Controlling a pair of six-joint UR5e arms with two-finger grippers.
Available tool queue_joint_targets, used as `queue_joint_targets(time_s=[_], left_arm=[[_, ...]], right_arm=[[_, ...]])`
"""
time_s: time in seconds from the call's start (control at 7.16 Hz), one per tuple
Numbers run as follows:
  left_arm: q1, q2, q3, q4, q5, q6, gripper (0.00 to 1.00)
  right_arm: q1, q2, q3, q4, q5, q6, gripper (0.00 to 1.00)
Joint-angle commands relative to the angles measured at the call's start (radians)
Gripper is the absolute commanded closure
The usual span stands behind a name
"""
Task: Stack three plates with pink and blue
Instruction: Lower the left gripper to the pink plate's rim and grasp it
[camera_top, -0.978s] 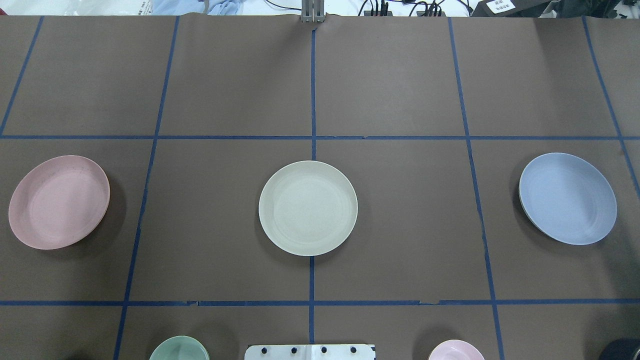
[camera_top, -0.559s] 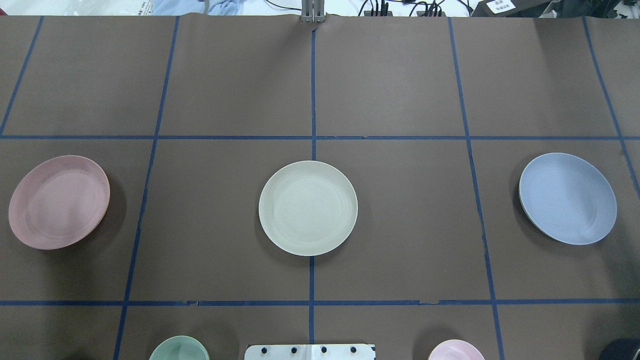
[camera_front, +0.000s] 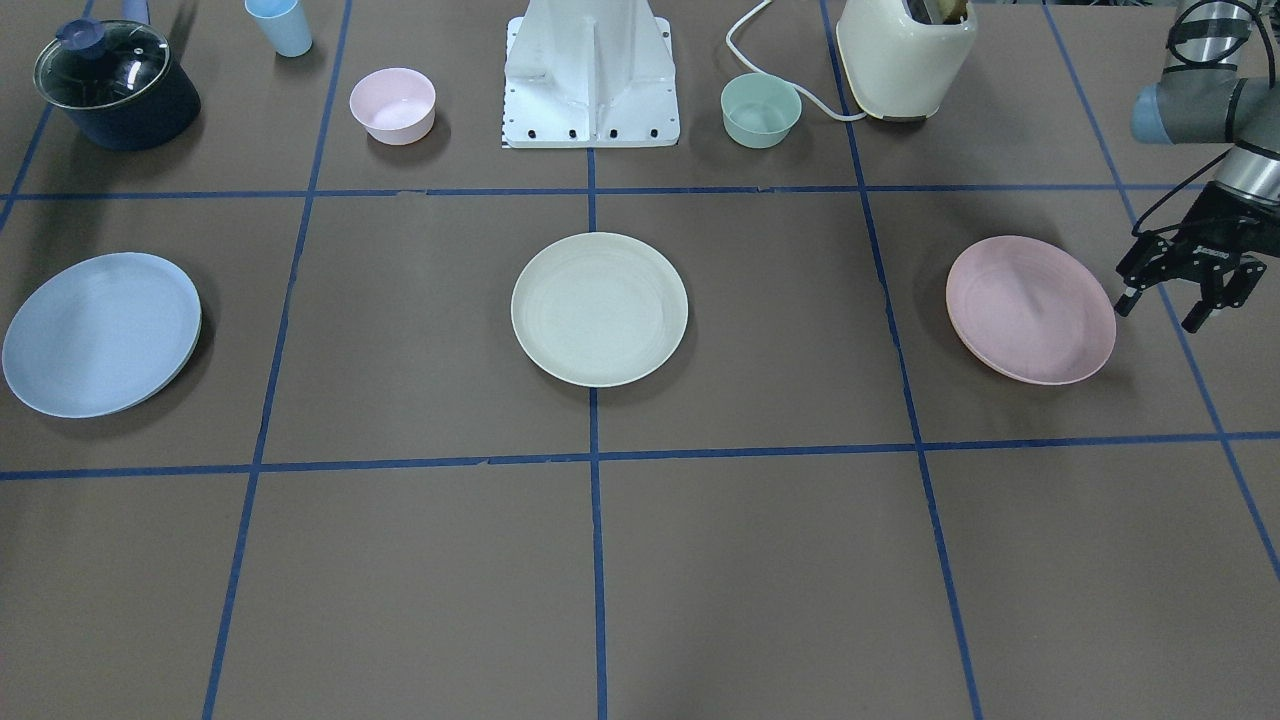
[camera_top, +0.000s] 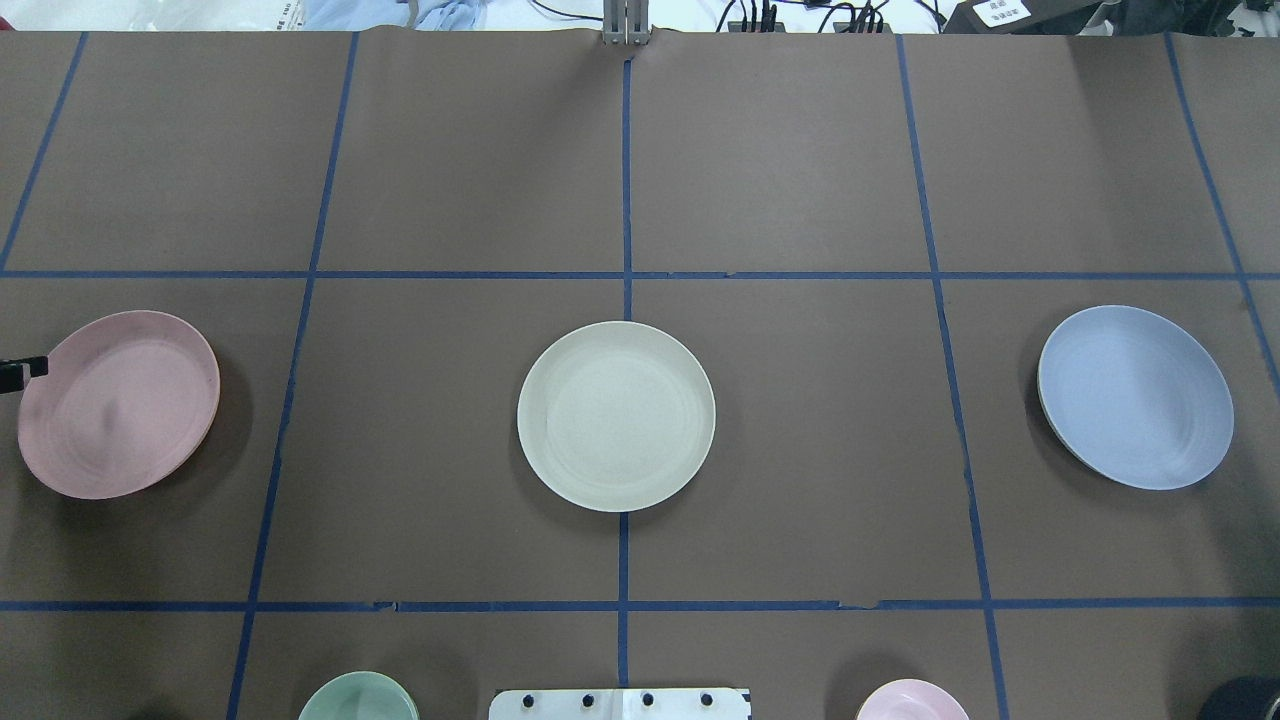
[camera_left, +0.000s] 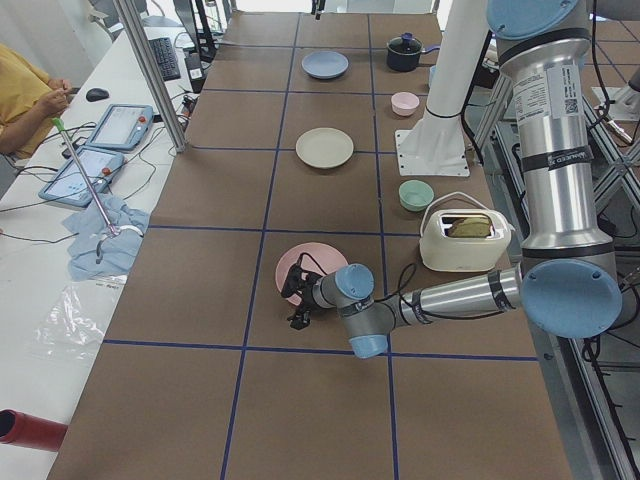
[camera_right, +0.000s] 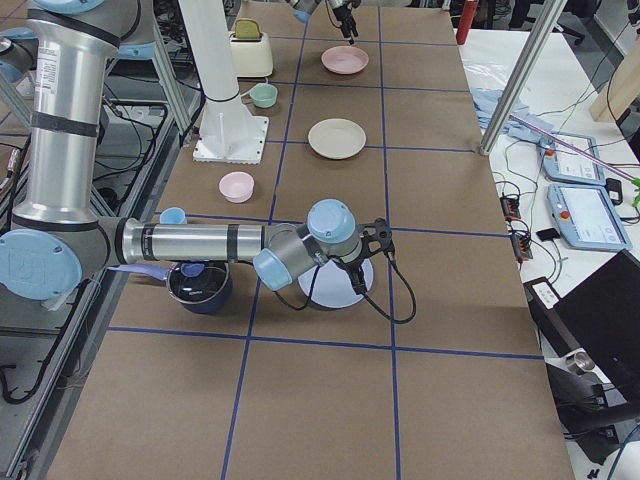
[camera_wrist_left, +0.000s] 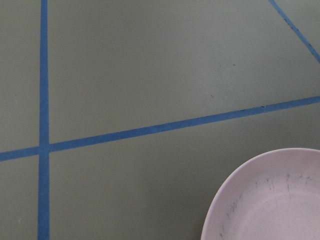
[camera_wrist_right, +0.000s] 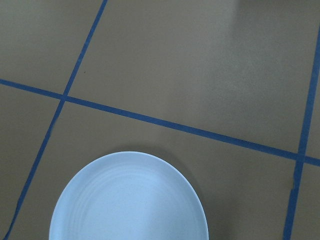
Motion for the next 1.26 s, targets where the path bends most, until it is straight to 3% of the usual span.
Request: queue_joint_targets(time_s=[0.0, 0.14, 0.28, 0.98, 1.12], left_arm=[[0.043, 0.000, 0.002, -0.008, 0.018, -0.018, 0.47], [0.049, 0.000, 0.004, -0.008, 0.018, -0.015, 0.73], [0.052, 0.000, 0.002, -0.008, 0.018, -0.010, 0.80], [0.052, 0.000, 0.010, -0.008, 0.018, -0.001, 0.80], [0.052, 0.000, 0.010, -0.008, 0.017, -0.001, 0.91]], right_arm=[[0.000, -0.001, 0.000, 0.000, 0.001, 0.000, 0.00], [0.000, -0.003, 0.000, 0.000, 0.001, 0.000, 0.00], [0.000, -0.003, 0.000, 0.000, 0.000, 0.000, 0.00], [0.000, -0.003, 0.000, 0.000, 0.001, 0.000, 0.00], [0.000, -0.003, -0.002, 0.000, 0.001, 0.000, 0.00]])
